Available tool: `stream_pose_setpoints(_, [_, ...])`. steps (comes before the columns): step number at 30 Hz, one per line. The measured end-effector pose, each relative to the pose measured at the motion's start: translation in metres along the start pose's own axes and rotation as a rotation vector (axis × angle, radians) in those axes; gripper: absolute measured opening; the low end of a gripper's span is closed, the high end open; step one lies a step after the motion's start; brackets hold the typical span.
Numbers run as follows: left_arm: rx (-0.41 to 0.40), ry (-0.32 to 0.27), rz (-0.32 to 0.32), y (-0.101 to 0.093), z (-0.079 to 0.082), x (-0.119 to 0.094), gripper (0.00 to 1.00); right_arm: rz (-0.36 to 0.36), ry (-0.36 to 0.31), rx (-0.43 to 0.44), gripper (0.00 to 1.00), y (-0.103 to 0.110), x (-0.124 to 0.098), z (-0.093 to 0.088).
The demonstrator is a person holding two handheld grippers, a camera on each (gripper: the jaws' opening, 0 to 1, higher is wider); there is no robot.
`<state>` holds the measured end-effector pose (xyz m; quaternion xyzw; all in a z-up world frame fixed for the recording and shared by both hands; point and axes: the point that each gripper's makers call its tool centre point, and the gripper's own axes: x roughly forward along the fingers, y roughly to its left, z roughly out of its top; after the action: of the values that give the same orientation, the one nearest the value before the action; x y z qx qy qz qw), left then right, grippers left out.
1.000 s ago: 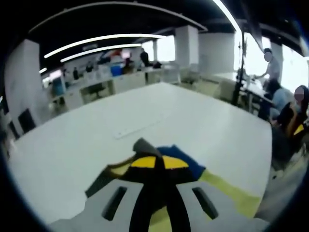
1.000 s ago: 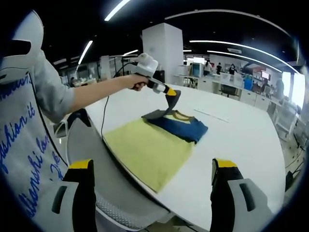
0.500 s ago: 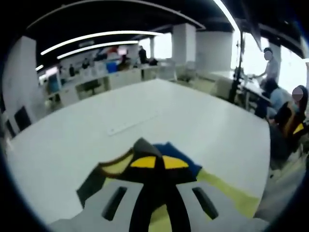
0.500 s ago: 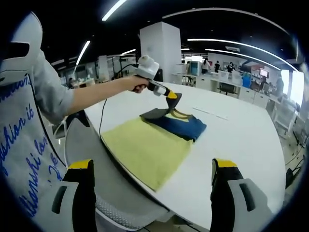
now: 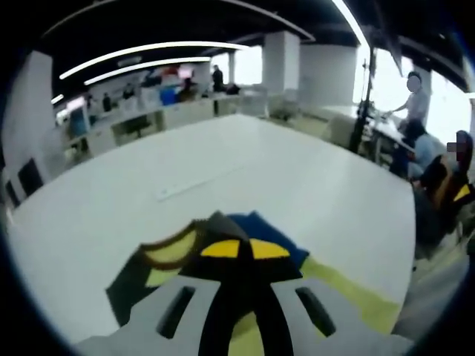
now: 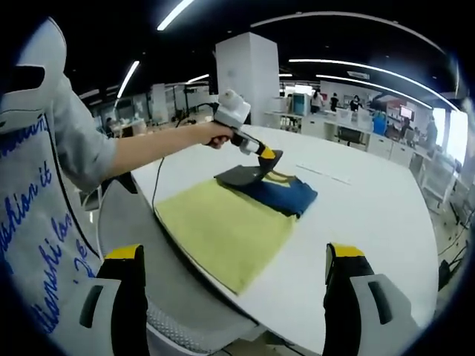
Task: Fold the garment on the visible template until the final outline fits inside the template.
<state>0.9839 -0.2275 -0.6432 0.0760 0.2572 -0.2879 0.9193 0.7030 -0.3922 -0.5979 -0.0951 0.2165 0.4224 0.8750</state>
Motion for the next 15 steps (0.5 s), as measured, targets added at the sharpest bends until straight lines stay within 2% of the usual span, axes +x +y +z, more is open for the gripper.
stream_pose_setpoints(12, [-0.004,0.020,-0.013,0.002,-0.006,0.017,0.00,-0.007,0.002,0.011,1.00,-0.002,0.002,0.001])
stream_pose_setpoints(15, [-0.005,0.021,-0.022,-0.002,-0.007,0.019,0.00,-0.008,0.007,0.011,1.00,-0.004,0.002,0.001])
